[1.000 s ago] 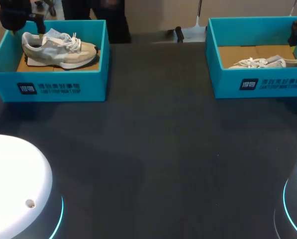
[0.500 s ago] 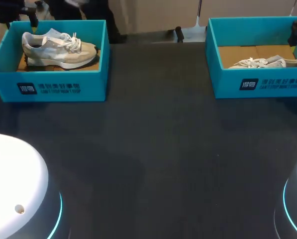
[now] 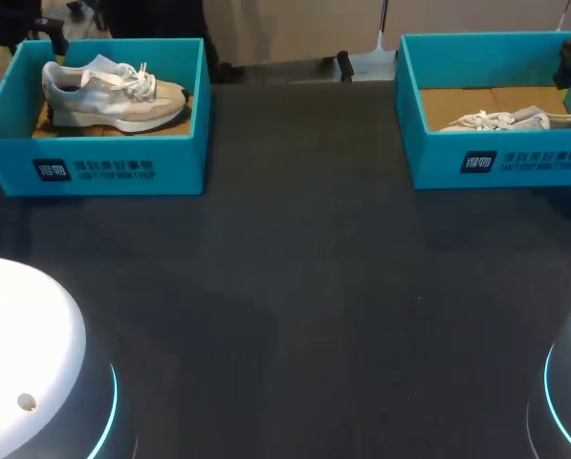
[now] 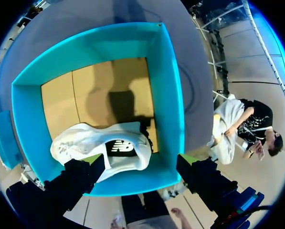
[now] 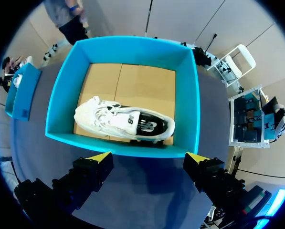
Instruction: Take the shoe out of the shoebox, open the shoe tongue, remove and reinsert the insole, then place the shoe into the shoebox
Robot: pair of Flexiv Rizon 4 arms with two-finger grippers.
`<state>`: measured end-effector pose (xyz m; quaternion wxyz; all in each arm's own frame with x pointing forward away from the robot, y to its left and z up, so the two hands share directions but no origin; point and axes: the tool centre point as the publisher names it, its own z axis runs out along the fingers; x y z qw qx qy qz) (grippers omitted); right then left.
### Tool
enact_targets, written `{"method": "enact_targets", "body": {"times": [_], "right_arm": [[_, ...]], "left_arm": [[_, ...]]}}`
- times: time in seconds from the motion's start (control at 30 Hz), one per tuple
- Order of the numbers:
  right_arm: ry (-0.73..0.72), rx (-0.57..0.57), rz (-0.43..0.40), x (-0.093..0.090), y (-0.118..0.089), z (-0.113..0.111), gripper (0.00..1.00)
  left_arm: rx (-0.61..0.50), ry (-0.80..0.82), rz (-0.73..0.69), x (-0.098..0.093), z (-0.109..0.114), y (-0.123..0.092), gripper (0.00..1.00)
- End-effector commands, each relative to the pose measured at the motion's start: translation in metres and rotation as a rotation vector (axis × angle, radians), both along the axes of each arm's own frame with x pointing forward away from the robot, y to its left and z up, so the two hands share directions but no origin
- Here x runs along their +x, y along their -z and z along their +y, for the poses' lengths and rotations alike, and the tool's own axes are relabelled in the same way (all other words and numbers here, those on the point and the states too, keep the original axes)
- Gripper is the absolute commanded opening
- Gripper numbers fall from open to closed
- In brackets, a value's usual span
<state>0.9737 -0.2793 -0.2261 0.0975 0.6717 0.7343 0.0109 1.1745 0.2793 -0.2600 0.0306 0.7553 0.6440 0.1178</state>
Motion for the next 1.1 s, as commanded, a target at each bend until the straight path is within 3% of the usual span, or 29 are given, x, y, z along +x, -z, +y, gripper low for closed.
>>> {"method": "enact_targets", "body": {"times": [0.03, 0.47, 0.77, 0.9, 1.1], "right_arm": [[0.0, 0.0, 0.0, 0.0, 0.0, 0.0, 1.0], [0.0, 0.0, 0.0, 0.0, 0.0, 0.0, 1.0], [0.0, 0.0, 0.0, 0.0, 0.0, 0.0, 1.0], [0.0, 0.0, 0.0, 0.0, 0.0, 0.0, 1.0], [0.0, 0.0, 0.0, 0.0, 0.0, 0.0, 1.0]], "left_arm": [[-0.012, 0.006, 0.013, -0.001, -0.004, 0.002, 1.0], [-0.013, 0.045, 0.044, 0.037, -0.005, 0.022, 1.0], [-0.029, 0.087, 0.118, 0.042, 0.004, 0.037, 0.99], [-0.02, 0.066, 0.133, 0.046, 0.007, 0.044, 0.92], [-0.012, 0.058, 0.145, 0.046, 0.009, 0.05, 0.64]]}}
